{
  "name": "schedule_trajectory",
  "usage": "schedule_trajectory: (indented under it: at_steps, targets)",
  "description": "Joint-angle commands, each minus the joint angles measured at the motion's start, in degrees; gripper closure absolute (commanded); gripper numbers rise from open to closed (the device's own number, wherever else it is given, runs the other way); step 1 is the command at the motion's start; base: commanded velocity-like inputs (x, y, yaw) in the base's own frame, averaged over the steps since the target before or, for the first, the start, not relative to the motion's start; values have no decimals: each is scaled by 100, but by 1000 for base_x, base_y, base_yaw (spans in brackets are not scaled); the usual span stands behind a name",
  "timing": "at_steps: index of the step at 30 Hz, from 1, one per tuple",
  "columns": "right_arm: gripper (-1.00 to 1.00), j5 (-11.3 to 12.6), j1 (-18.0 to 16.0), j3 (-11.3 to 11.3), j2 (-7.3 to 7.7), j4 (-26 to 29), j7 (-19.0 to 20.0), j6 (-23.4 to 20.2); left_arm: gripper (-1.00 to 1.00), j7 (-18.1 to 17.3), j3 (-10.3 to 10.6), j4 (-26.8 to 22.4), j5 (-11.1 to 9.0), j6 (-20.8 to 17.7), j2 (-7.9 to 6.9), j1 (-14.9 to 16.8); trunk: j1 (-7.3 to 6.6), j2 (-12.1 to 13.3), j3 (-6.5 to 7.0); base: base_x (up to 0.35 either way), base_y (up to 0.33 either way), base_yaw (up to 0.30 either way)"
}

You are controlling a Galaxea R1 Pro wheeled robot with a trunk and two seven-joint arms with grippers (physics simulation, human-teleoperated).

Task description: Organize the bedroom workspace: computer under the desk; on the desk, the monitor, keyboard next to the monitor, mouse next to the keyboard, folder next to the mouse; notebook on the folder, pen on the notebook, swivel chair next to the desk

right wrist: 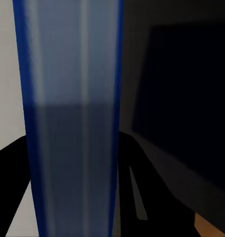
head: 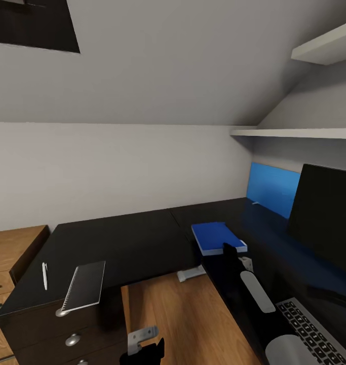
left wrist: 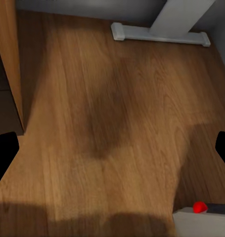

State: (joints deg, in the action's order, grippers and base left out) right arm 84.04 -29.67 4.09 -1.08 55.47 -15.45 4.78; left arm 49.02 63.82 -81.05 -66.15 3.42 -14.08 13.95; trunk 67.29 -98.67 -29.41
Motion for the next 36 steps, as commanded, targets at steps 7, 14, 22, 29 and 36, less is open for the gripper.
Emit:
schedule_trajectory:
  at_steps: [7,14,22,29,36]
  targets:
    - [100,52,-4,3,9,13,217,53,-100,20,11,-7,-32,36,-7,6,0,-4,-7,0,0,0]
    - [100,51,-4,-48,3,65,383,69,-100,20,8,-7,-37,36,-7,8,0,-4,-7,0,0,0]
    - [100,51,-2,-44,-5,78,496,84,-100,20,8,-7,-33,36,-7,6,0,-4,10,0,0,-2]
    - [100,51,-4,-47,-15,78,499,93,-100,20,8,-7,-33,36,-7,7,0,-4,61,0,0,-133]
    - [100,51,-3,-48,-15,78,479,96,-100,20,8,-7,-29,36,-7,8,0,-4,70,-16,26,-58]
